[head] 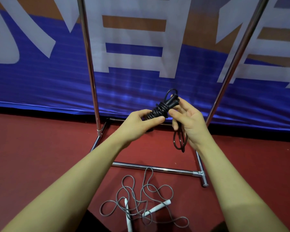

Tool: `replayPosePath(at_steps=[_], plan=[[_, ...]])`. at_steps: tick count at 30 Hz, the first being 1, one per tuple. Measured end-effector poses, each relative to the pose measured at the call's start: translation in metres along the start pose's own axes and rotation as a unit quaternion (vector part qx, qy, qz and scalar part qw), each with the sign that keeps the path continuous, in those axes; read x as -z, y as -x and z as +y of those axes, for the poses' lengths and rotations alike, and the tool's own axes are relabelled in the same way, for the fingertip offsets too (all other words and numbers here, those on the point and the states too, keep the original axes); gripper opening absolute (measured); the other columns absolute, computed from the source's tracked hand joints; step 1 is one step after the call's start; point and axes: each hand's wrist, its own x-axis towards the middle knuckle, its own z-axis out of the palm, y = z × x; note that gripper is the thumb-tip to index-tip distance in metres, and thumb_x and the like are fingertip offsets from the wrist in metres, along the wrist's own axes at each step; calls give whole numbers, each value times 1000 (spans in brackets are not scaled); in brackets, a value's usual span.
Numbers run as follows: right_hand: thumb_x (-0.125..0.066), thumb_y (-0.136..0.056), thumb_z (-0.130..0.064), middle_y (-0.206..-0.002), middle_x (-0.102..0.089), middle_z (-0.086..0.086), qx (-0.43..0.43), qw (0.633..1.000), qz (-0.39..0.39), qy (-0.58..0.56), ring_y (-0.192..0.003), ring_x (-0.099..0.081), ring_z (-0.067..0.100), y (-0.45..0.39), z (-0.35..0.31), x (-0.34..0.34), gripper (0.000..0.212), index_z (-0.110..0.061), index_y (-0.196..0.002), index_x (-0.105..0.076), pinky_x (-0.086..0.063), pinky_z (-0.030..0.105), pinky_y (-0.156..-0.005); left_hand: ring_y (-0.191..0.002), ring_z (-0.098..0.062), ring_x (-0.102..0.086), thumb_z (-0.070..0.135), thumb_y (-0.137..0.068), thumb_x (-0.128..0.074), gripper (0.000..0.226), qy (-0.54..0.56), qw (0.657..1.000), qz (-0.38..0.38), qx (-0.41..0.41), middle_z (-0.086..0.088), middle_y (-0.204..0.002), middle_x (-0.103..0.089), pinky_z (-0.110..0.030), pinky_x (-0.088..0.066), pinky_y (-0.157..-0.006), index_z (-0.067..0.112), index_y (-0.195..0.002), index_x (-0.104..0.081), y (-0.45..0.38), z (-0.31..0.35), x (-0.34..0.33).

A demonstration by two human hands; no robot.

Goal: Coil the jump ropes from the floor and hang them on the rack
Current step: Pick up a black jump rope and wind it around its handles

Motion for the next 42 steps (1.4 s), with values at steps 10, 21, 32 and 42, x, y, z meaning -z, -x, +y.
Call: replayPosePath(at_steps=[10, 21, 32, 42], plan=[[-66, -80, -5, -115, -63, -3, -28, 999, -22, -11, -49, -46, 12, -3, -1, 6, 58, -17, -134, -48, -45, 17, -58, -64, -11, -56, 42, -91, -57, 23, -85, 983, 138, -88, 7, -75, -65, -27, -45, -67, 19, -94, -63, 6, -2, -21], [-62, -80, -6, -117, -68, 5, -14, 999, -32, 13, -42, -35, 8, 2, -3, 7, 50, -18, -127, -51, -40, 16, -54, -35, -19, -43, 55, -96, -35, 58, 74, 994, 41, 65, -10, -54, -58, -17, -23, -38, 11, -72, -63, 2, 14, -18], [-55, -91, 0, -91, -74, -6, -8, 998, 25, 53, -41, -33, 7, 3, 0, 6, 29, -17, -112, -62, -37, 15, -53, -48, -14, -56, 27, -73, -77, 36, 78, 997, -9, 18, 5, -57, -59, -23, -40, -46, 13, -86, -47, 1, 3, -12], [-54, -90, -1, -110, -69, -1, -14, 999, 8, -33, -46, -39, 9, -1, -1, -9, 30, -12, -117, -59, -41, 19, -54, -101, -17, -55, 40, -93, -54, 44, -235, 938, 206, -148, 0, -116, -55, -36, -44, -85, 18, -130, -45, 7, 0, -30]])
